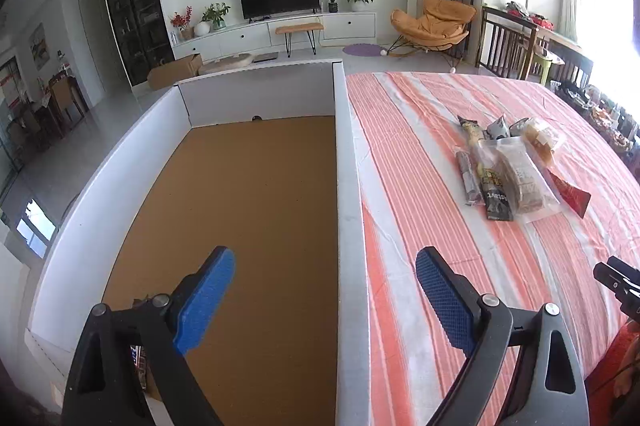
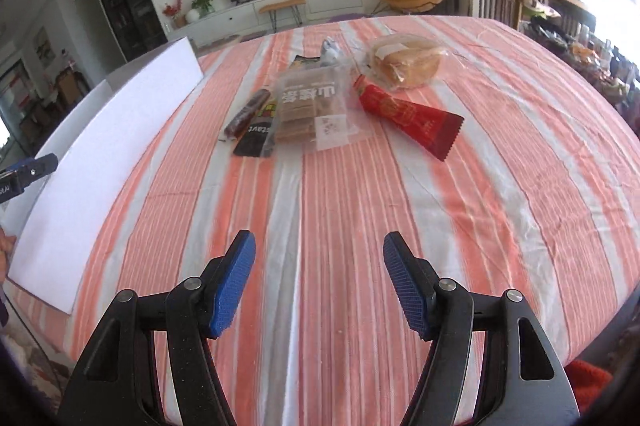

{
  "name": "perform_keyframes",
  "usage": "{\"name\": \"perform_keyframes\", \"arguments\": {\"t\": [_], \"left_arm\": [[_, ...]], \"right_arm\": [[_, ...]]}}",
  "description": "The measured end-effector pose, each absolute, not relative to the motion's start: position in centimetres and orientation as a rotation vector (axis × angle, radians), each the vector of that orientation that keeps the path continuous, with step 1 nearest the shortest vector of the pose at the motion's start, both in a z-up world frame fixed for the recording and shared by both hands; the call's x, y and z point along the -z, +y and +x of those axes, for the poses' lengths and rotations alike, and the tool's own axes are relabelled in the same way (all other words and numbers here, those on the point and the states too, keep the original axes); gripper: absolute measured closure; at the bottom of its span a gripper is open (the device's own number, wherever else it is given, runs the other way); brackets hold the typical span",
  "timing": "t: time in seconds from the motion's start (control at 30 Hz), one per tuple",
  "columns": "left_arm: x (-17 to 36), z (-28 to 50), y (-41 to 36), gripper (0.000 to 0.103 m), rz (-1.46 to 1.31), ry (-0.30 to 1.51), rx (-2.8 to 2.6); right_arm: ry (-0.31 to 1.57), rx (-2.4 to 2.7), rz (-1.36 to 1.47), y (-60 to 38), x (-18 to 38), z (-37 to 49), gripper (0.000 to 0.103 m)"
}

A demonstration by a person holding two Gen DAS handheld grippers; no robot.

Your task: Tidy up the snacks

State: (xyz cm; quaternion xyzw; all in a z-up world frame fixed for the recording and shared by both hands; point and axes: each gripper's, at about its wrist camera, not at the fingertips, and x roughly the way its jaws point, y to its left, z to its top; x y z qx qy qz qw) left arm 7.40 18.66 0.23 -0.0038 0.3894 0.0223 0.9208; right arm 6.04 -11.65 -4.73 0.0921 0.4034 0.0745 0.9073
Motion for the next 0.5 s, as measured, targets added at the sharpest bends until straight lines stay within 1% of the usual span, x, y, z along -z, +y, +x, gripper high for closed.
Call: {"name": "perform_keyframes", "arguments": {"t": [0.07,0.13,0.2,0.3,0.4,0.43,0.47,0.5], "left_arm": [[0.2,7.4,17.8,0.011,-0.076,0.836,-0.021],[0.4,6.9,16.4,0.011,-0.061,0.843,-0.018],[0.1,6.3,15.4,0.011,-0.022,0.816,-0.027],[-0.3,6.1,15.2,0.011,-0.039,0.795,-0.089],[-2.2,4.3,13.4,0.011,0.024,0.649,-0.155],[-3.1,3.4,12.5,0.008,0.053,0.588,-0.145],[-3.9,2.7,11.2,0.002,0.068,0.544,-0.119],[-4.5,2.1,9.9,0.000,0.071,0.517,-0.075]], "right_arm": [[0.797,-0.140,0.291,-13.7,4.0,5.5,0.032],[0.762,-0.112,0.316,-14.8,3.5,5.3,0.032],[0.736,-0.094,0.337,-15.3,3.3,5.1,0.032],[0.719,-0.046,0.371,-16.3,3.2,4.8,0.032],[0.720,0.005,0.359,-17.0,2.8,4.8,0.032],[0.721,0.022,0.331,-17.3,2.4,4.8,0.032],[0.718,0.043,0.297,-17.6,2.1,4.8,0.028],[0.716,0.071,0.257,-17.9,1.9,4.9,0.024]]}}
